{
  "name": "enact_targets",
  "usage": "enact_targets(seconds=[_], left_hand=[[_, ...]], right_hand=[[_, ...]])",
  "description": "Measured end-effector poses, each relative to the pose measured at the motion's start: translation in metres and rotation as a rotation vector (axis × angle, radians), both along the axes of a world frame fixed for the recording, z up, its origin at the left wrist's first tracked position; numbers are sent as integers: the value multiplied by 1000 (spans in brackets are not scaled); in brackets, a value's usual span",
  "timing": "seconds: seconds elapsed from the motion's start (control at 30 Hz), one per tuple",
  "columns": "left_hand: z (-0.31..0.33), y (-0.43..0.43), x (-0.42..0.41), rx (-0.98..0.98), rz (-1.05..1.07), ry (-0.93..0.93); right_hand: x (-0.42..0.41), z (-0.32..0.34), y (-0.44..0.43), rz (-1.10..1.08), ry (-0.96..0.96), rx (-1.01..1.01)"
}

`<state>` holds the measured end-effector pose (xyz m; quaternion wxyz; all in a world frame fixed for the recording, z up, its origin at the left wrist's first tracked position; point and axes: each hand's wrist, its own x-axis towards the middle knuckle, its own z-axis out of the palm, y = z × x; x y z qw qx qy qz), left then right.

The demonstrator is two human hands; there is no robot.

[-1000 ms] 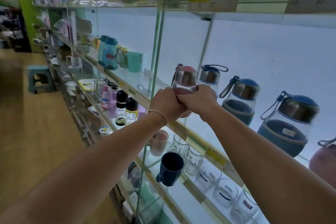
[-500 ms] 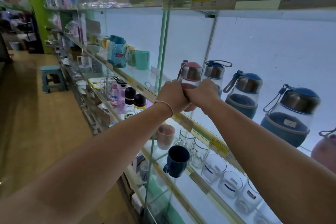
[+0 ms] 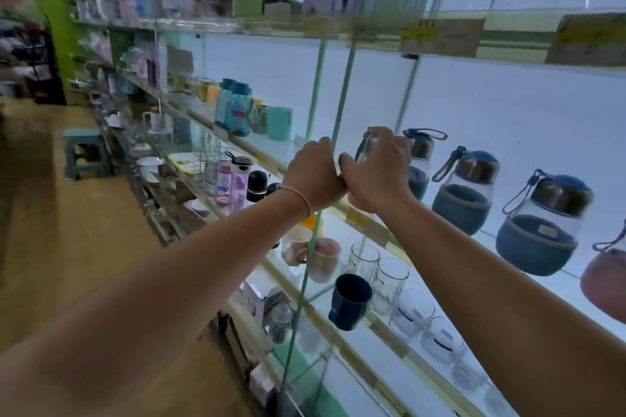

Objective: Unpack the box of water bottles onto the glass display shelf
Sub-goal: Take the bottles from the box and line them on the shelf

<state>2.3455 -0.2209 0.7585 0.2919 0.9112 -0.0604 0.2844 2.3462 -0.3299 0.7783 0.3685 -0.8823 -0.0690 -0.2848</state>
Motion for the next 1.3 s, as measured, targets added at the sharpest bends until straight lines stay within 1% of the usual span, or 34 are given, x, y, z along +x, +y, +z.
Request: enact_targets(seconds=[0.23, 0.33, 0.5, 0.6, 0.73, 0.87, 0.97, 1.03, 1.13, 1.3], left_hand=[[-16, 91, -23, -51, 98, -3], [-28, 138, -30, -65, 154, 34], [-60, 220, -58, -94, 246, 92], [-90, 261, -75, -108, 331, 175], [-144, 299, -101, -179, 410, 322], [-215, 322, -120, -260, 515, 502], [-276, 327, -131, -292, 577, 633], [-316, 326, -140, -305, 618, 667], [-372, 319, -152, -362, 687, 711], [-459, 297, -160, -454, 785, 820]], right_hand=[[-11, -14, 76, 96, 31, 40], [-12, -26, 116, 158, 48, 36], [-14, -61, 181, 270, 139, 8], [-16, -93, 215, 340, 204, -20], [-23, -150, 248, 439, 352, -84], [-29, -214, 271, 501, 506, -173], [-31, -273, 284, 551, 632, -301], [-31, -317, 291, 576, 726, -358], [-34, -379, 296, 609, 885, -363], [-45, -470, 299, 630, 1047, -378]])
